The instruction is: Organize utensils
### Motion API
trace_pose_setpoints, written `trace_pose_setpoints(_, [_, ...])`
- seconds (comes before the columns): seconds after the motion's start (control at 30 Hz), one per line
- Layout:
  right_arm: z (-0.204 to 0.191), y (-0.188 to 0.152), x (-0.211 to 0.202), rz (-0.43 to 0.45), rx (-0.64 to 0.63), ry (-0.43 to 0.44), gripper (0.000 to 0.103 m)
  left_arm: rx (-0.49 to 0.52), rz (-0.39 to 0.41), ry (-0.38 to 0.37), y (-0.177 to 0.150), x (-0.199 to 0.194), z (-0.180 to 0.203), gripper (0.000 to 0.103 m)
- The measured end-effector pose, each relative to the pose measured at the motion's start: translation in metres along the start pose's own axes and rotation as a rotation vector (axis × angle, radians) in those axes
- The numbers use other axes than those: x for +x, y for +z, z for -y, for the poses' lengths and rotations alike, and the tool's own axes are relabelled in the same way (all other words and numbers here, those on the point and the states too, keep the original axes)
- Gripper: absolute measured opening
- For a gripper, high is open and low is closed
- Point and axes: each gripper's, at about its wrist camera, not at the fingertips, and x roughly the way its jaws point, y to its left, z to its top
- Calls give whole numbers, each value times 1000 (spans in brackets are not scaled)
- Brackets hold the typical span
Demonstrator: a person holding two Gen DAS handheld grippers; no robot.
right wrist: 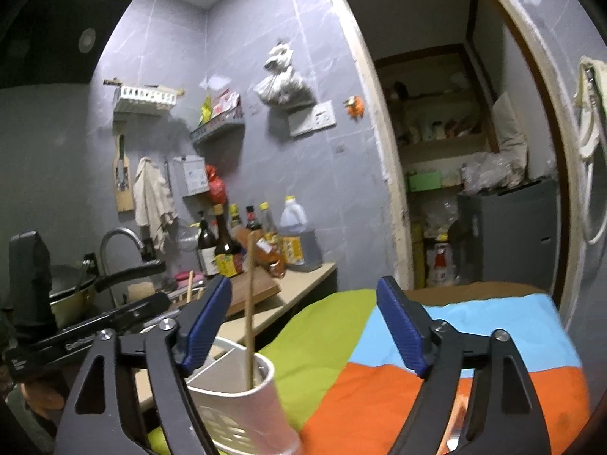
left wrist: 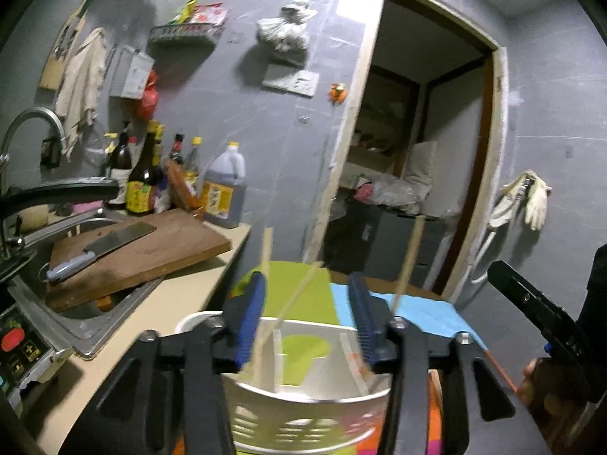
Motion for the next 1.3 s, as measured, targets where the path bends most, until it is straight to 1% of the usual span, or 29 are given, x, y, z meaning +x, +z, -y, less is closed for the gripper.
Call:
trace_pose_setpoints(0.03, [4, 3, -7, 9, -1, -14, 86, 3, 8, -15, 1, -2, 5, 55])
trace_pose_setpoints(0.07, [7, 6, -13, 16, -2, -28, 90, 4, 17, -35, 1, -5, 11, 58])
trace_pose_setpoints(0.1, [10, 8, -18, 21, -4, -37, 91, 6, 21, -50, 2, -7, 16, 59])
trace_pose_setpoints(0.17, [17, 13, -32, 36, -14, -68, 100, 14, 22, -78, 2, -8, 27, 66])
trace_pose_setpoints(0.2, [20, 15, -40, 43, -20, -85, 101, 17, 23, -92, 2, -9, 32, 69])
trace_pose_setpoints(0.27, [27, 19, -54, 53, -34, -110, 102, 23, 25, -125, 2, -11, 43, 78])
trace_pose_setpoints(0.33, [32, 23, -66, 55, -56, -142, 103, 34, 22, -159, 1, -12, 55, 82])
trace_pose_setpoints(0.37, [36, 24, -72, 54, -67, -160, 103, 40, 17, -176, 0, -12, 61, 88])
trace_pose_setpoints(0.43, [44, 25, -83, 51, -78, -199, 103, 44, 12, -199, -3, -11, 72, 92])
trace_pose_setpoints(0.57, [63, 20, -97, 18, -86, -272, 103, 81, -24, -243, -13, -5, 97, 92])
trace_pose_setpoints(0.73, [86, 7, -103, -46, -81, -335, 103, 140, -81, -263, -31, 7, 124, 92])
trace_pose_setpoints(0.83, [102, -5, -103, -111, -77, -371, 103, 170, -122, -258, -42, 18, 136, 92])
trace_pose_setpoints(0.93, [115, -18, -101, -182, -73, -404, 103, 173, -176, -255, -51, 30, 143, 92])
trace_pose_setpoints(0.97, [123, -24, -98, -224, -61, -419, 103, 172, -193, -254, -55, 34, 145, 92])
trace_pose_setpoints(1.0, [126, -26, -97, -245, -51, -424, 103, 172, -210, -252, -58, 37, 147, 92])
trace_pose_setpoints(1.03, [133, -31, -95, -282, -27, -429, 101, 177, -234, -248, -61, 43, 149, 92])
trace_pose_setpoints(1.1, [142, -39, -91, -330, 4, -432, 96, 195, -270, -231, -68, 51, 154, 92])
trace_pose_setpoints(1.17, [150, -46, -85, -382, 34, -424, 84, 217, -306, -216, -75, 59, 159, 91])
trace_pose_setpoints(1.2, [153, -49, -84, -399, 44, -421, 83, 229, -325, -207, -80, 63, 162, 90])
trace_pose_setpoints(1.23, [156, -54, -80, -427, 62, -414, 80, 245, -353, -199, -84, 70, 165, 86])
trace_pose_setpoints(1.27, [157, -56, -78, -442, 71, -406, 75, 254, -375, -196, -89, 74, 167, 79])
trace_pose_setpoints(1.3, [159, -60, -74, -465, 80, -396, 73, 259, -398, -193, -93, 79, 167, 76])
